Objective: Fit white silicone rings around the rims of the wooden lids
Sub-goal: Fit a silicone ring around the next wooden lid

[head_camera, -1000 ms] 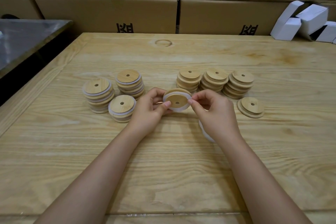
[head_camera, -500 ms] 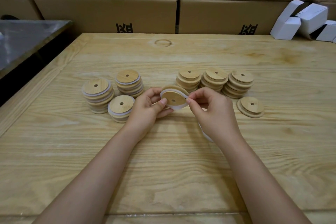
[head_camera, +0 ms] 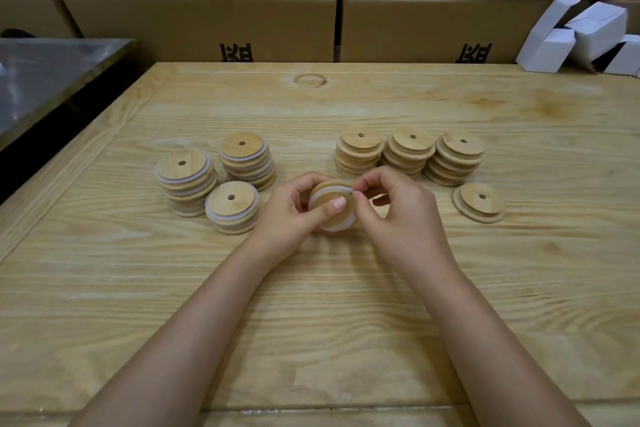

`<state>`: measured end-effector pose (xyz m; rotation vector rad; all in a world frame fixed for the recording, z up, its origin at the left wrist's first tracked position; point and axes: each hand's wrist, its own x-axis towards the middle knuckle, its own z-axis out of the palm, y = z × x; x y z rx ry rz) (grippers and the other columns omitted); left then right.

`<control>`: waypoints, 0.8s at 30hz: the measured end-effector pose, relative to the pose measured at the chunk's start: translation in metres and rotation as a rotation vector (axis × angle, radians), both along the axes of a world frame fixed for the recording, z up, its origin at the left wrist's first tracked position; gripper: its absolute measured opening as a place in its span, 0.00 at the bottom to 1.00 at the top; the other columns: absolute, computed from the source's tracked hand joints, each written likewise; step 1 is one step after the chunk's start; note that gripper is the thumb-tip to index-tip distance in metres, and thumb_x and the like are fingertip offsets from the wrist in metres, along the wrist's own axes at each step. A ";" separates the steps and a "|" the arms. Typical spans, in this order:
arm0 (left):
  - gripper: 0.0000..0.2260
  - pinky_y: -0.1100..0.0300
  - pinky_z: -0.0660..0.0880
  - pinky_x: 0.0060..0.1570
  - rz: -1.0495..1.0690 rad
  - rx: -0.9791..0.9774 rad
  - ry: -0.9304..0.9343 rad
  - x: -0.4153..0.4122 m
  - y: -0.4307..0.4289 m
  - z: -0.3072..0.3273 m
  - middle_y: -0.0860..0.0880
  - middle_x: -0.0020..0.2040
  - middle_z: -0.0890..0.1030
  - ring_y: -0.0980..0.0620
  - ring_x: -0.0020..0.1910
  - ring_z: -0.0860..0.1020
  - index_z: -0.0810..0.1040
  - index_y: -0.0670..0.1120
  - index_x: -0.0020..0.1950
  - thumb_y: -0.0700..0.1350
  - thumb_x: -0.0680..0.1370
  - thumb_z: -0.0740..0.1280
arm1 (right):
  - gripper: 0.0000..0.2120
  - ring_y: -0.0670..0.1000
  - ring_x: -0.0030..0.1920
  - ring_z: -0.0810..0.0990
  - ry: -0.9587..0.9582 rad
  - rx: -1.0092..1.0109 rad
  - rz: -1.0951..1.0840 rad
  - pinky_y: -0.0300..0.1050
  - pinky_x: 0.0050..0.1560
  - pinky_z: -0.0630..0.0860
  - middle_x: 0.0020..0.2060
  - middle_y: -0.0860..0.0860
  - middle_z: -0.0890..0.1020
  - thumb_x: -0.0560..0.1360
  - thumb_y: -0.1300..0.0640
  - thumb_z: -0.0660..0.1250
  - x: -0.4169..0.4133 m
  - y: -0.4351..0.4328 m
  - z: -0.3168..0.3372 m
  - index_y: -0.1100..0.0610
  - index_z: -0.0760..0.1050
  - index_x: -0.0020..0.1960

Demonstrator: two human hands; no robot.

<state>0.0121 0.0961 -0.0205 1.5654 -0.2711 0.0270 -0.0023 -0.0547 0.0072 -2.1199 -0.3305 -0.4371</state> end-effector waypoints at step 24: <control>0.08 0.55 0.79 0.47 -0.014 -0.234 0.076 0.005 -0.001 -0.006 0.53 0.41 0.78 0.55 0.44 0.78 0.73 0.46 0.49 0.36 0.74 0.65 | 0.08 0.42 0.38 0.81 0.153 0.227 -0.032 0.40 0.45 0.79 0.36 0.45 0.83 0.70 0.61 0.72 0.007 -0.002 -0.005 0.50 0.78 0.35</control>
